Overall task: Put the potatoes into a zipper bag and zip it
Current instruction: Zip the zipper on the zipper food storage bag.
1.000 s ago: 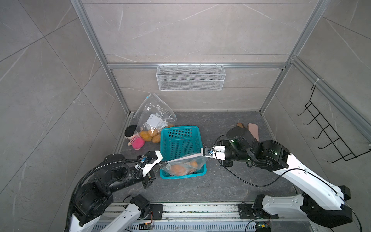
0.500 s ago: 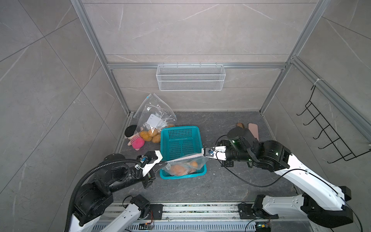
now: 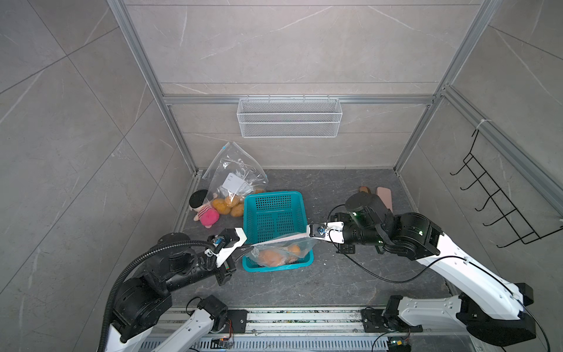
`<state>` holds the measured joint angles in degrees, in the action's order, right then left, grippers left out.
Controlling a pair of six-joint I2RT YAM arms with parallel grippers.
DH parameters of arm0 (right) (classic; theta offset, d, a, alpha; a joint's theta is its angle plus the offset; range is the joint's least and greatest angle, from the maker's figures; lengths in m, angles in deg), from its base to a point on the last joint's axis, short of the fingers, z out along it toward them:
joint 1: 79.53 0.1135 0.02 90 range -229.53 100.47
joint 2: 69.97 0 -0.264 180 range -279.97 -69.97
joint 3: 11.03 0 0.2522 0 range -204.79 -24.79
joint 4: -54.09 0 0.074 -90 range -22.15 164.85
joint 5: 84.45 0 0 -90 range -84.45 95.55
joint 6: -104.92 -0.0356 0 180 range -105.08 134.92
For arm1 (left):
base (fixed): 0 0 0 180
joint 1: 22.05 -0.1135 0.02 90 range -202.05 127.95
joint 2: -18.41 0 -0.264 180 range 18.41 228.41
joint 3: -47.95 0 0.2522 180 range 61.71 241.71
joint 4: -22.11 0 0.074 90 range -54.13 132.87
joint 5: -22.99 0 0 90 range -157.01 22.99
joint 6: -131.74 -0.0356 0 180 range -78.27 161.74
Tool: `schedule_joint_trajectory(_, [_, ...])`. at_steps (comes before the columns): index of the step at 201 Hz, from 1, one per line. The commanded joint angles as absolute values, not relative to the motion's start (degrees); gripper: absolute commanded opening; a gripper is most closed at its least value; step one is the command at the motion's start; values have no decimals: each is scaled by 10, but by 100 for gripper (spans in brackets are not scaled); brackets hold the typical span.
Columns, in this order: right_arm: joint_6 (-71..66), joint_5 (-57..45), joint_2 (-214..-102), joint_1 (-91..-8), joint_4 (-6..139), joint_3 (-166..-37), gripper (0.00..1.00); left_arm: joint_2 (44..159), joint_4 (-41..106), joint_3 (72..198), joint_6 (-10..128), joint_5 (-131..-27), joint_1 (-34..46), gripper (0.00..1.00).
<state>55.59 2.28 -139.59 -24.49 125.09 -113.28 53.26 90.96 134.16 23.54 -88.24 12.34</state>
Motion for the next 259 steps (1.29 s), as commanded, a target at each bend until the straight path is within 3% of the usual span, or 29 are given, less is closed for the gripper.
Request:
schedule_joint_trajectory(1, [546,19,-1386,-249,1273,-1139,4,539,895,1344,244,-886,122,0])
schedule_joint_trajectory(22, [540,6,-1387,-249,1270,-1140,4,548,889,1349,263,-892,122,1])
schedule_joint_trajectory(35, [539,-6,-1388,-249,1268,-1141,4,559,898,1360,272,-900,122,47])
schedule_joint_trajectory(42, [539,-9,-1388,-249,1267,-1141,4,568,907,1370,279,-904,122,63])
schedule_joint_trajectory(53, [539,-7,-1389,-249,1267,-1141,4,582,926,1390,281,-912,122,77])
schedule_joint_trajectory(67, [539,-5,-1390,-249,1268,-1140,4,600,950,1413,278,-924,122,82])
schedule_joint_trajectory(136, [540,-8,-1387,-249,1267,-1138,4,654,979,1401,240,-907,122,82])
schedule_joint_trajectory(176, [542,-5,-1380,-249,1264,-1134,4,660,984,1389,239,-859,122,74])
schedule_joint_trajectory(219, [542,-4,-1379,-249,1262,-1129,4,664,993,1395,241,-829,123,47])
schedule_joint_trajectory(243, [542,-2,-1379,-249,1262,-1127,4,662,994,1395,242,-833,123,39])
schedule_joint_trajectory(259, [543,1,-1378,-249,1262,-1125,4,661,992,1397,242,-834,123,27])
